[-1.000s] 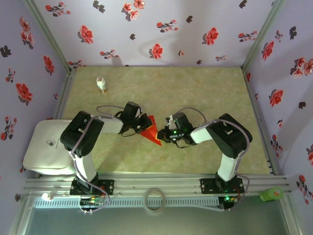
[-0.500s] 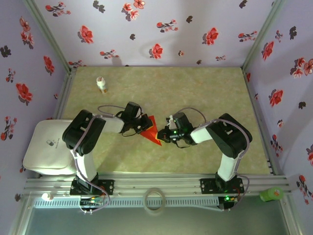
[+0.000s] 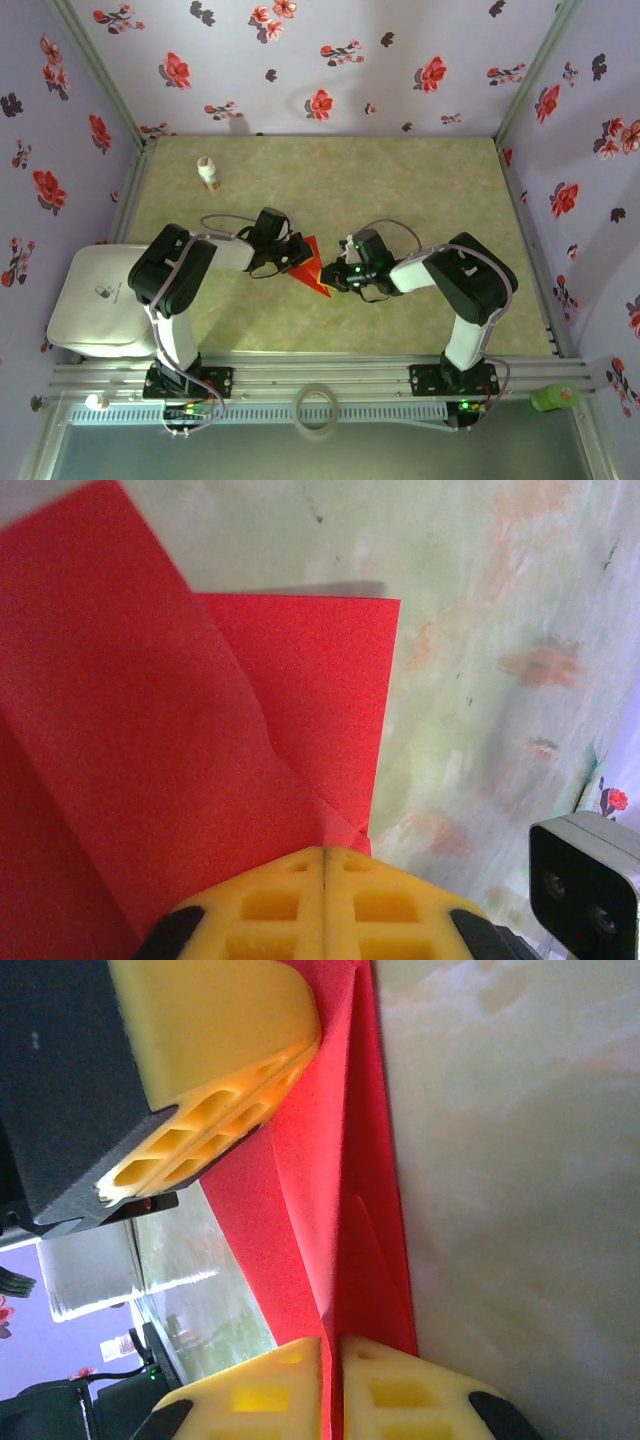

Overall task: Fold a paper plane with a square sheet of paper (pick it up from the middle)
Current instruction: Fourth fold the wing at the center of the table.

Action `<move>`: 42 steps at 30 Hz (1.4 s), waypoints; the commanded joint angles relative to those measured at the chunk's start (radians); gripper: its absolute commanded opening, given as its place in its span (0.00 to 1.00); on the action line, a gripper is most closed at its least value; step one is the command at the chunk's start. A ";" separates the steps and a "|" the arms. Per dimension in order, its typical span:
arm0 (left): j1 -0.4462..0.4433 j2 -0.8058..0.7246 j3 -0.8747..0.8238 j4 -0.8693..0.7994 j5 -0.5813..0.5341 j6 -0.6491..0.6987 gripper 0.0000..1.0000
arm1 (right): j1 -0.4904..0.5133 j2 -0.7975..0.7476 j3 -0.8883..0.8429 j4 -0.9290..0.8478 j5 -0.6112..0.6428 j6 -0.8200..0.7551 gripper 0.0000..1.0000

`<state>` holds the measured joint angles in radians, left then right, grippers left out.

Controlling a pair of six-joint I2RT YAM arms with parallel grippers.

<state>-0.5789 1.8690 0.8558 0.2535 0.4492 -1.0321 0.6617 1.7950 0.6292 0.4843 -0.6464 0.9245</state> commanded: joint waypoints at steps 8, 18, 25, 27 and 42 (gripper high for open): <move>-0.003 0.032 -0.010 -0.077 -0.014 0.036 0.01 | 0.021 -0.052 -0.033 -0.197 0.000 -0.027 0.08; -0.002 0.028 -0.015 -0.078 -0.020 0.035 0.01 | 0.026 -0.063 -0.039 -0.245 0.003 -0.027 0.10; 0.002 0.028 -0.016 -0.079 -0.021 0.033 0.01 | 0.027 -0.115 -0.020 -0.338 0.039 -0.058 0.12; 0.002 0.030 -0.017 -0.077 -0.022 0.032 0.01 | 0.027 -0.111 -0.016 -0.348 0.036 -0.063 0.12; 0.003 0.025 -0.020 -0.077 -0.021 0.032 0.01 | 0.027 -0.109 -0.015 -0.360 0.030 -0.064 0.13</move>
<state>-0.5789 1.8690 0.8555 0.2474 0.4622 -1.0283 0.6807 1.6924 0.6209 0.2302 -0.6262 0.8822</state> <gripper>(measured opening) 0.055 0.126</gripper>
